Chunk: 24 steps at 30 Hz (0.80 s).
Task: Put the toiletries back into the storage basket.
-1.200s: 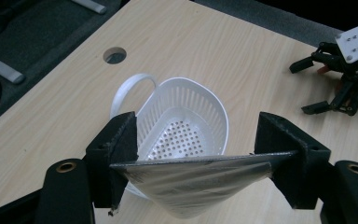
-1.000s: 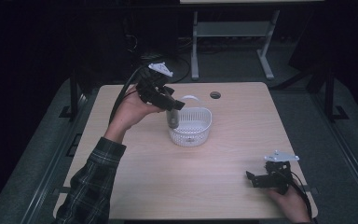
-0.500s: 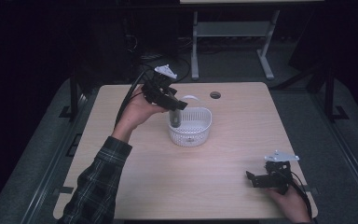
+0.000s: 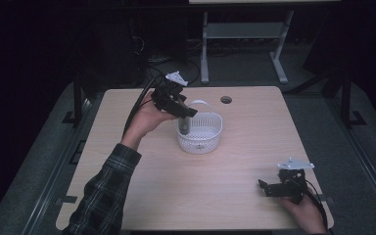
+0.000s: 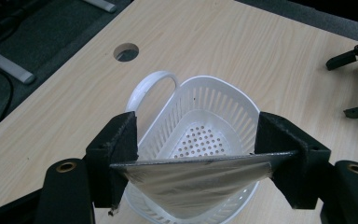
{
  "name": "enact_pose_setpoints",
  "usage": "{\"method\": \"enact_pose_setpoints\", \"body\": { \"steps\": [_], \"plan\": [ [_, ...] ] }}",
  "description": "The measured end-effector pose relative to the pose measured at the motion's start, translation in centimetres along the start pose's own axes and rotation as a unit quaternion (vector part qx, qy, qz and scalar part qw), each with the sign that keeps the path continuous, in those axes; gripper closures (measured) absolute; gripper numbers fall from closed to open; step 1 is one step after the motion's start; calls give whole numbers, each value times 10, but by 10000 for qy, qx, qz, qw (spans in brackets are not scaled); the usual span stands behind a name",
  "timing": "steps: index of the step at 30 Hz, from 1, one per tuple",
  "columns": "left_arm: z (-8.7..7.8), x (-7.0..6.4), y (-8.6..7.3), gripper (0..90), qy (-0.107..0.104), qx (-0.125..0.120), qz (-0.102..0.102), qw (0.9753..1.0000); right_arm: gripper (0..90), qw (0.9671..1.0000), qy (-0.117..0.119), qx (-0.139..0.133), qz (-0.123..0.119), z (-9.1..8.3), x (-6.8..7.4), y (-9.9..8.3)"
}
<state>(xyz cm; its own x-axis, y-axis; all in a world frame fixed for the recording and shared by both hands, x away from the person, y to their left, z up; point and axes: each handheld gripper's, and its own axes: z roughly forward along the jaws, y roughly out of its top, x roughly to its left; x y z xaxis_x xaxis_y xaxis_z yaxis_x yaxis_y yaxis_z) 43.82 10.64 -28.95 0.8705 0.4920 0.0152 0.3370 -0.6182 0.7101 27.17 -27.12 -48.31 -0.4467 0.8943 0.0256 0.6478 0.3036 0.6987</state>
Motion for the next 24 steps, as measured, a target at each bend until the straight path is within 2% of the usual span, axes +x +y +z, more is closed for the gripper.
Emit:
{"method": "enact_pose_setpoints", "body": {
  "steps": [24],
  "plan": [
    [28, 1, -17, 294, -34, 189, -39, 9998, 0, 10000, -3, 2, -1, 0, 0, 0]
  ]
}}
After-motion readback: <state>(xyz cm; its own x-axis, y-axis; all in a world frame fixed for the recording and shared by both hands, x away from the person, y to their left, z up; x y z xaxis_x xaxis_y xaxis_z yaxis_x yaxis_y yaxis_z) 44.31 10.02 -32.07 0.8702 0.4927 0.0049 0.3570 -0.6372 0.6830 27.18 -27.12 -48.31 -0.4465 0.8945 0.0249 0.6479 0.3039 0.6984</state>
